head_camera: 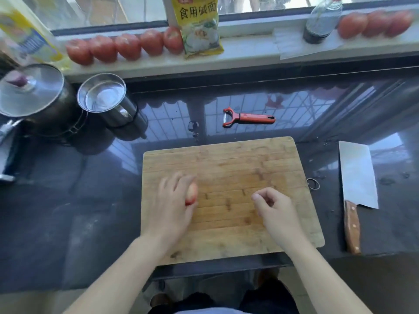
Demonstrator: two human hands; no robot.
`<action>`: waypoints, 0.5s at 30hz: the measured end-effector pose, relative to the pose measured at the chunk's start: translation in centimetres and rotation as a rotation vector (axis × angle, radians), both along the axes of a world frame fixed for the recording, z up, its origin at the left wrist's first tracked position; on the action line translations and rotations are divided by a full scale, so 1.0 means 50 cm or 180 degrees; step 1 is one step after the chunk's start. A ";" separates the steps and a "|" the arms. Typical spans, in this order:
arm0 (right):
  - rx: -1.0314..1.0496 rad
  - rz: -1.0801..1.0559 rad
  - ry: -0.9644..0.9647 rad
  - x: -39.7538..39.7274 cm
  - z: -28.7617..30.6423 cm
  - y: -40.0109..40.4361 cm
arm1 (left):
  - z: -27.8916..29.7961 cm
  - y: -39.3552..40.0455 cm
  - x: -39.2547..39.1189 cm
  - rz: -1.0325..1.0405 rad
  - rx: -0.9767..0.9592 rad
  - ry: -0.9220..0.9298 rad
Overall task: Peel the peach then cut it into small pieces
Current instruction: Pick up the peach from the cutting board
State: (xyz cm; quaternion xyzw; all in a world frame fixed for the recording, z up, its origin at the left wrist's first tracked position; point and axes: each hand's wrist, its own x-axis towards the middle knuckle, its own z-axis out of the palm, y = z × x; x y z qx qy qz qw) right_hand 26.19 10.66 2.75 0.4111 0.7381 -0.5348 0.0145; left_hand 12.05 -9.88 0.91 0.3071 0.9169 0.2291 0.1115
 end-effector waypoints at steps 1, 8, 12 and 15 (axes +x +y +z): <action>0.0018 0.0034 -0.0042 0.006 0.003 -0.006 | -0.012 -0.020 0.028 -0.0013 -0.0064 -0.0096; 0.0207 0.0089 -0.0127 0.034 0.006 -0.023 | -0.041 -0.043 0.060 -0.0129 -0.0198 -0.0087; 0.0337 0.0216 -0.0195 0.053 -0.008 -0.018 | -0.032 -0.049 0.068 -0.0017 -0.0209 -0.0250; 0.0412 0.0259 -0.0334 0.062 -0.014 -0.002 | -0.019 -0.059 0.075 0.0209 -0.0009 -0.0403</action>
